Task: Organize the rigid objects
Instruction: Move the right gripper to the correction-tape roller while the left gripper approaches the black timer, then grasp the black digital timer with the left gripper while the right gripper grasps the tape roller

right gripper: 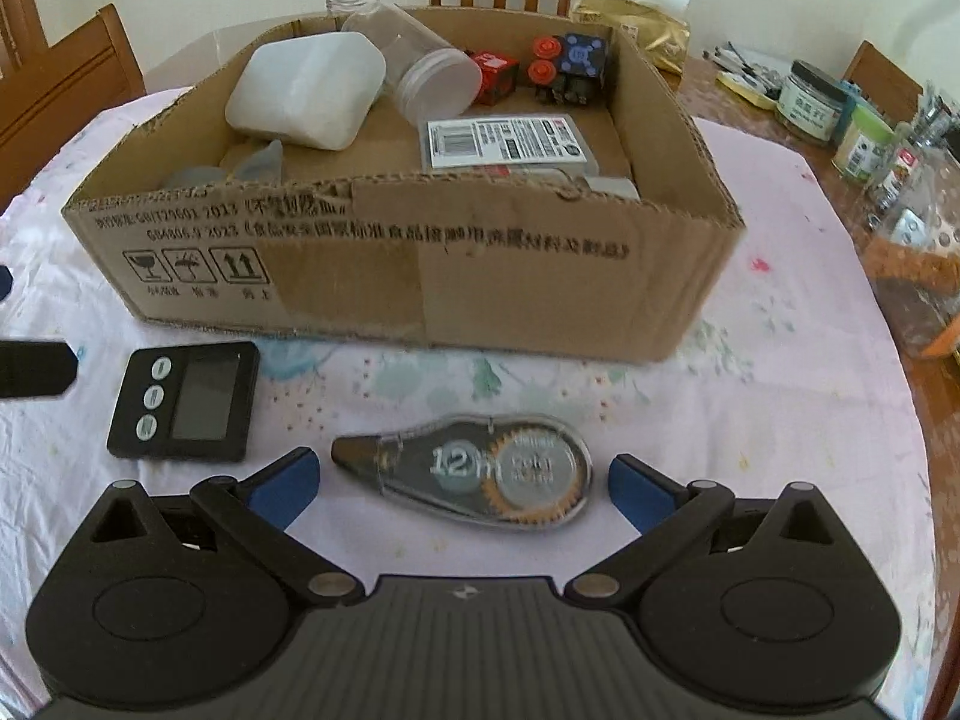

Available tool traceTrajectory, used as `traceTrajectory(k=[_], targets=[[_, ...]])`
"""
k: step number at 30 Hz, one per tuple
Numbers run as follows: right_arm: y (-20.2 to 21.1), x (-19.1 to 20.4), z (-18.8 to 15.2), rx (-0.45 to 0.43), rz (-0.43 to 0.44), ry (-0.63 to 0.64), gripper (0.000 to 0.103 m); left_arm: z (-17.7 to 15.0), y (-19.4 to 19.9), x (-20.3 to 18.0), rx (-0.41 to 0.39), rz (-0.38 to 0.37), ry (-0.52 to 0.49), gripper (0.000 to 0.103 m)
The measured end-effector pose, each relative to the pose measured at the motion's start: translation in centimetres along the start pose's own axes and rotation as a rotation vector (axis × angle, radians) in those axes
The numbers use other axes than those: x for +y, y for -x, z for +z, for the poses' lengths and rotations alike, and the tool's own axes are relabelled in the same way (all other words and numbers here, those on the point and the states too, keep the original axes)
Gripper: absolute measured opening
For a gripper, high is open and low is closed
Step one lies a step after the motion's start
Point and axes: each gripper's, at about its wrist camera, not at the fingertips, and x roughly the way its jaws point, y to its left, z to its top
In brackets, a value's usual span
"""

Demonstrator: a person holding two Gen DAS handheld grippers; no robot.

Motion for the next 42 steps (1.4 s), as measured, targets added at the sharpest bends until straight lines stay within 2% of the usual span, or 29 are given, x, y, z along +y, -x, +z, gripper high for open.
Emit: traceTrajectory(k=[6,10,15,20,26,39,42], targets=[[0.1,-0.3,-0.5,-0.04,0.028,0.047,0.103,0.2,-1.4,-1.5,0.03,-0.01,0.026,0.101],[0.2,-0.6,-0.6,-0.052,0.049,0.079,0.103,0.4,-2.8,-2.2,0.053,-0.019,0.082,0.101],[0.2,-0.8,-0.7,-0.059,0.069,0.11,0.103,0.5,-4.4,-3.0,0.052,0.012,0.166,0.101],[0.3,-1.0,-0.7,-0.064,0.086,0.136,0.103,0.4,-5.7,-4.1,0.054,0.043,0.197,0.101],[0.3,-1.0,-0.7,-0.064,0.097,0.152,0.103,0.3,-6.2,-5.2,0.045,0.145,0.138,0.102],[0.3,-1.0,-0.7,-0.06,0.089,0.141,0.103,-1.7,-4.2,-1.6,0.048,0.173,0.095,0.102],[0.3,-0.9,-0.7,-0.058,0.079,0.127,0.103,-1.8,-4.0,-1.5,0.037,0.132,0.078,0.092]])
